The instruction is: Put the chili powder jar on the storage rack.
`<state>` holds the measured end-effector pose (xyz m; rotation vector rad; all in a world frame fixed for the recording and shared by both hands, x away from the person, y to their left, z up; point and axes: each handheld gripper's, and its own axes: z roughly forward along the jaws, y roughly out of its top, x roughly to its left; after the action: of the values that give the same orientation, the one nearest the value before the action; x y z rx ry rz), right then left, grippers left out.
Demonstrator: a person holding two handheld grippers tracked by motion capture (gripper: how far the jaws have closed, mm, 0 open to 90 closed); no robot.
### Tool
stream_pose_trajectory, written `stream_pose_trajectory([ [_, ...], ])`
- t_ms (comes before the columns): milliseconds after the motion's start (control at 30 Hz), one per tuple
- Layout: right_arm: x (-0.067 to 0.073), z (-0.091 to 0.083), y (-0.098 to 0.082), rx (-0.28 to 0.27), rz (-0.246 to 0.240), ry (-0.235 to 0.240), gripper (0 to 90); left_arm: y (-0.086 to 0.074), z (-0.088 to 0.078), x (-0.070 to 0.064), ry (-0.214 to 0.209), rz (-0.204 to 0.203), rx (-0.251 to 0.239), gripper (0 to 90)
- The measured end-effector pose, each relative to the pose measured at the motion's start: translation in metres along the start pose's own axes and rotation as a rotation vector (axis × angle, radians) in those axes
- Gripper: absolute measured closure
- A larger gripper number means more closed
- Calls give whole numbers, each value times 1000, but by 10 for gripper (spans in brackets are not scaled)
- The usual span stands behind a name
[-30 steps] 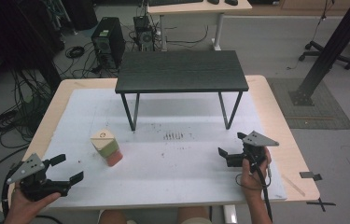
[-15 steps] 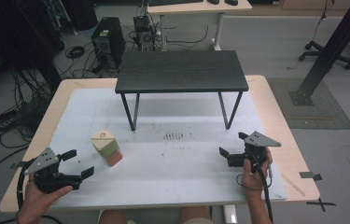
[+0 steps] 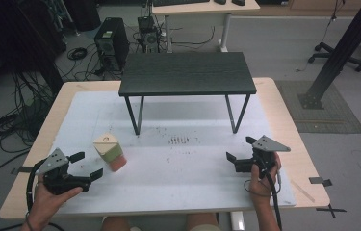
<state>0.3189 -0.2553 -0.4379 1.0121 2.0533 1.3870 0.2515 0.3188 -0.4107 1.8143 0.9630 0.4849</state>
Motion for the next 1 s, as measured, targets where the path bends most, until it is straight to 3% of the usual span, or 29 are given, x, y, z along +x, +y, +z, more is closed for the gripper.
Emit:
stream_pose_trajectory([
  [1000,2,1,1,12,-19,7,6,6,37,-1,-23,1,9,17],
])
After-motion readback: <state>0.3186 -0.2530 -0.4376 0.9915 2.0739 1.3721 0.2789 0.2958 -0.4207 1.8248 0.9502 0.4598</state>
